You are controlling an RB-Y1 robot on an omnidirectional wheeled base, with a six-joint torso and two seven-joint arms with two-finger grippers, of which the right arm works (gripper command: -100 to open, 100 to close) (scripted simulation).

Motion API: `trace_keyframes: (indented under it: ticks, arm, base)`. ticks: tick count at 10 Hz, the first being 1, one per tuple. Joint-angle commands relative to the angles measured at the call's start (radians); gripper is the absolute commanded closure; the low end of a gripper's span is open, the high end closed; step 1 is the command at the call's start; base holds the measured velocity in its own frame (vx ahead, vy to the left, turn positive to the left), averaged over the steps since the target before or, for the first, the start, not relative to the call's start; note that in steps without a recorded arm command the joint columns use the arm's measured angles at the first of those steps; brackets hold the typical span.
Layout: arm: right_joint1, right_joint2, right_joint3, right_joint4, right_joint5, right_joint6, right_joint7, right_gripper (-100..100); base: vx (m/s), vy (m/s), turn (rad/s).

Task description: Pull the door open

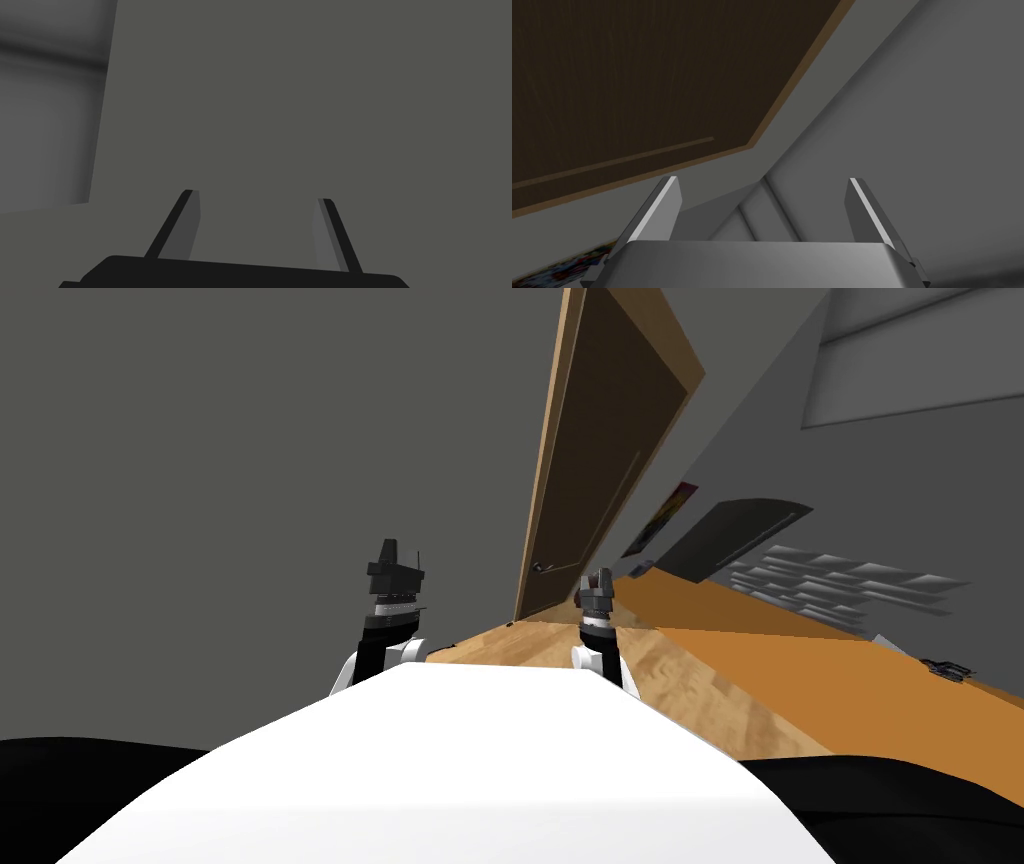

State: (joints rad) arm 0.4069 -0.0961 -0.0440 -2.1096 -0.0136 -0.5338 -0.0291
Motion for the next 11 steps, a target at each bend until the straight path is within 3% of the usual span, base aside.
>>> trace_keyframes:
  ticks: [1, 3, 6, 8, 11]
  arm:
    - [-0.002, -0.006, 0.003, 0.037, -0.001, -0.013, -0.005, -100]
    - [-0.028, -0.029, 0.011, 0.108, -0.004, -0.024, -0.021, -100]
    - [-0.041, -0.041, 0.015, 0.175, -0.006, -0.030, -0.029, -100]
    - [-0.070, -0.066, 0.023, 0.251, -0.009, -0.043, -0.047, -100]
    - [-0.085, -0.079, 0.027, 0.327, -0.011, -0.050, -0.056, -100]
  base:
    - [0.042, -0.052, 0.085]
    - [0.057, -0.067, 0.144]
    - [0.047, -0.059, 0.085]
    - [0.051, -0.069, 0.178]
    - [0.043, -0.067, 0.080]
